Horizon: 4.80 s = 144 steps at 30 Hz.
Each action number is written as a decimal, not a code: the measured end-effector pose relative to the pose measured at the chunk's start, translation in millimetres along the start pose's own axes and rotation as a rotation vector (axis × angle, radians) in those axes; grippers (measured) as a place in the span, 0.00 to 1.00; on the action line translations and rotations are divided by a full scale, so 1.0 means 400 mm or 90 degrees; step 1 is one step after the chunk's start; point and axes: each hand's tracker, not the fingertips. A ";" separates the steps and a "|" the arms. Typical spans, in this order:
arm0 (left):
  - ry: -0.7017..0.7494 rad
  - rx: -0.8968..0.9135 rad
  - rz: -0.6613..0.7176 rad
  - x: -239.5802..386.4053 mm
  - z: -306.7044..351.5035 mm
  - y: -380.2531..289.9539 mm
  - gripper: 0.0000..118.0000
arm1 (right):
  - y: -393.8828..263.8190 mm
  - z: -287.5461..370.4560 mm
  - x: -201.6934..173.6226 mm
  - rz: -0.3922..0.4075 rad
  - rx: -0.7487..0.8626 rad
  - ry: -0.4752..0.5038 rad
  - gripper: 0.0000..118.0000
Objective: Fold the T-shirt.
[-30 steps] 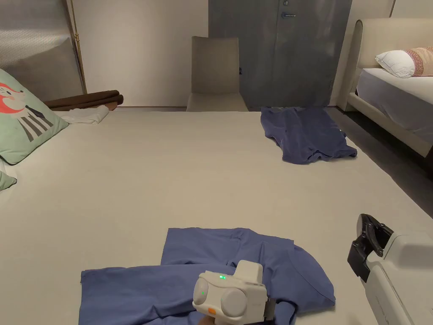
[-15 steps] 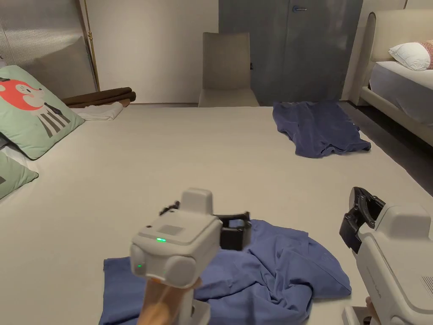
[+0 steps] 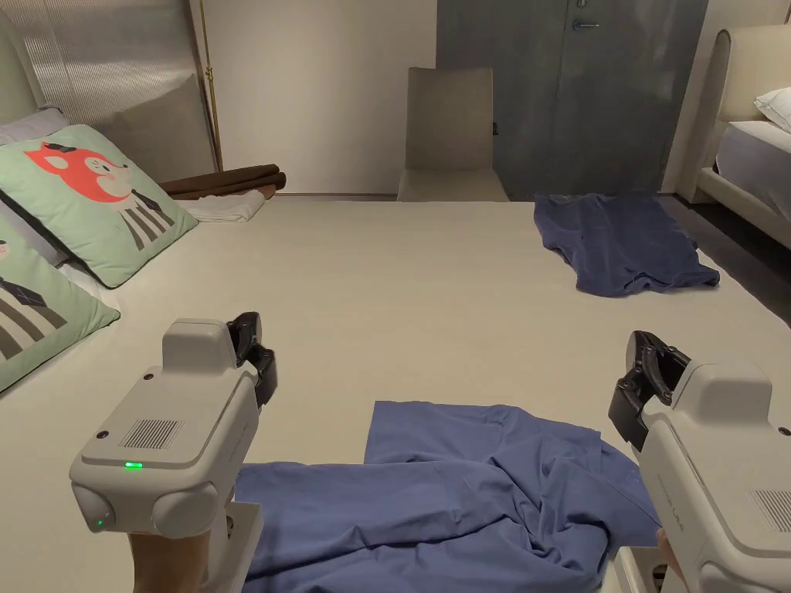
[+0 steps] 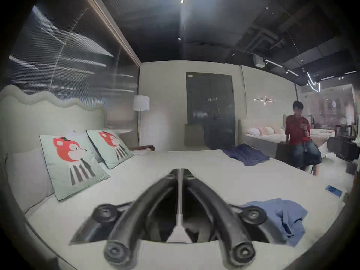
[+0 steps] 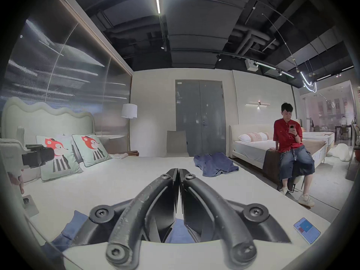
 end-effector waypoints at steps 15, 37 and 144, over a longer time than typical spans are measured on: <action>-0.071 -0.393 0.100 -0.055 -0.212 -0.124 0.00 | -0.022 -0.026 0.018 0.007 -0.022 -0.004 0.00; -0.069 -0.529 0.071 -0.084 -0.326 -0.368 0.06 | -0.187 -0.139 0.139 -0.074 -0.179 -0.065 0.13; 0.080 -0.304 0.126 -0.240 0.123 -0.202 0.95 | -0.160 0.051 0.138 -0.098 -0.323 0.018 0.88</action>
